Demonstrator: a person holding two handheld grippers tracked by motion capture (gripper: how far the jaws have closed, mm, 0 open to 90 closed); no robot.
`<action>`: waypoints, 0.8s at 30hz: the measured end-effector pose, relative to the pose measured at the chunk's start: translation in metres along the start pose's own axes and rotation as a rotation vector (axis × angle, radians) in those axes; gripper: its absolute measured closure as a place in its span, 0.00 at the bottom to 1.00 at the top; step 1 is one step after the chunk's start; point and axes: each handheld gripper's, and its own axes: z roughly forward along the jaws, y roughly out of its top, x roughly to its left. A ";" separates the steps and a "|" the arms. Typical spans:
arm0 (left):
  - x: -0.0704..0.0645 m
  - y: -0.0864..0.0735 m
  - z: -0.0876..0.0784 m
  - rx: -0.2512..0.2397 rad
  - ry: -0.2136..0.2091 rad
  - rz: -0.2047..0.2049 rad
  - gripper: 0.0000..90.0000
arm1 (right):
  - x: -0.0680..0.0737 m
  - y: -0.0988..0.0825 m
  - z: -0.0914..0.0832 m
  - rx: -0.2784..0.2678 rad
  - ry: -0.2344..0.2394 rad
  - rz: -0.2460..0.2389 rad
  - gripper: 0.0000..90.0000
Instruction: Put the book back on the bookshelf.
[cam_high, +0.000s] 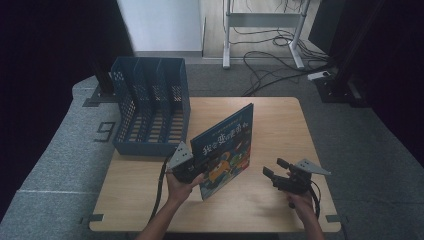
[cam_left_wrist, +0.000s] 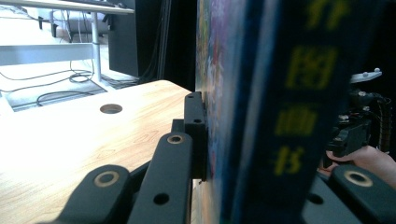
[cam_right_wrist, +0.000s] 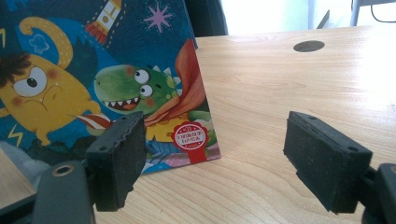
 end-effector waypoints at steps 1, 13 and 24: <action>0.000 0.000 0.000 -0.002 0.000 0.000 0.91 | 0.000 0.000 0.000 0.003 -0.001 -0.001 0.23; -0.001 0.000 0.000 -0.010 0.006 0.001 0.91 | 0.000 -0.001 -0.001 -0.004 -0.001 0.005 0.23; -0.001 0.004 -0.004 -0.030 0.022 0.023 0.91 | -0.001 -0.002 -0.001 0.001 -0.001 0.008 0.23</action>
